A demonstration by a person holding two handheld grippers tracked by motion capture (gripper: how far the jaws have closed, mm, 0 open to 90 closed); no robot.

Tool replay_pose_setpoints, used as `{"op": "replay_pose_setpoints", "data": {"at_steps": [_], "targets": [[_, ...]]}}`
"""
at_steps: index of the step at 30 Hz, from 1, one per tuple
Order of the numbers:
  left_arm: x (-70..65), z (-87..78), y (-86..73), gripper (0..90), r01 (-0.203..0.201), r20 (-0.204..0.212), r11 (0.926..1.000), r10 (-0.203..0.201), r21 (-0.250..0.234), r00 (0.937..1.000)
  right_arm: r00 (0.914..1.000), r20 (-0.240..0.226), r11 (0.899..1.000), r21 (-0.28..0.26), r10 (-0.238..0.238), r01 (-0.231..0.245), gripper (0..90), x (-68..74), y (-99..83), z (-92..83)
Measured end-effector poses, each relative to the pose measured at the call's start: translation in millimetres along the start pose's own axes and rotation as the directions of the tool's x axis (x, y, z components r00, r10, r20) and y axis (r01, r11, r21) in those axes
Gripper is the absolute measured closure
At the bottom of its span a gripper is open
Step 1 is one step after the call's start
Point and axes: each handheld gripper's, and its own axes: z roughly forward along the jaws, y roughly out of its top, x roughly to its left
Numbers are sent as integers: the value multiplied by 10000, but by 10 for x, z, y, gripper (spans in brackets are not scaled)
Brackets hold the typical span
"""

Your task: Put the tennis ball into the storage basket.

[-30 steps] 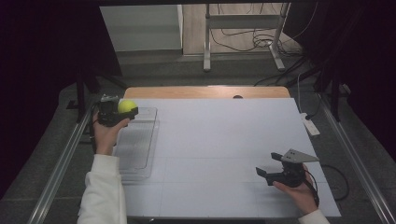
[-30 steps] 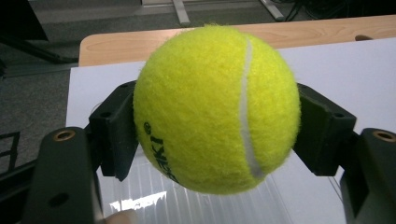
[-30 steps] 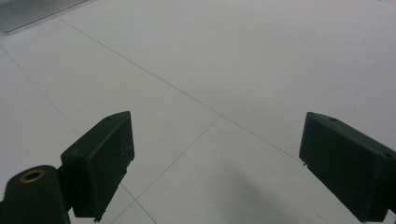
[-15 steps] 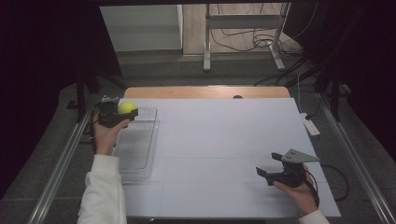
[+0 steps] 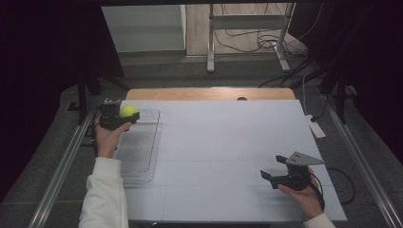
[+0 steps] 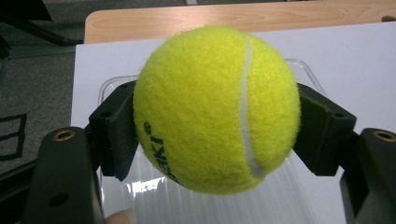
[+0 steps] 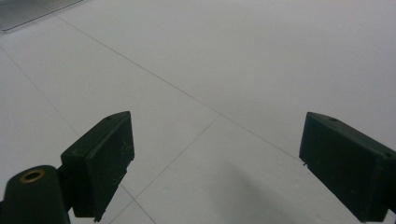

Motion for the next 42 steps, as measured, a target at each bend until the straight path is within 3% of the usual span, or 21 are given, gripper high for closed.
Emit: {"op": "replay_pose_setpoints", "data": {"at_steps": [24,42], "targets": [[16,145,-53,268,-26,-80,9975,32,710,10000,10000,7,10000,17,-1,1,104,-2,-2,3],[16,237,-84,268,-372,-185,9902,400,1345,9990,10000,4,10000,15,5,-5,104,-2,-2,4]]}}
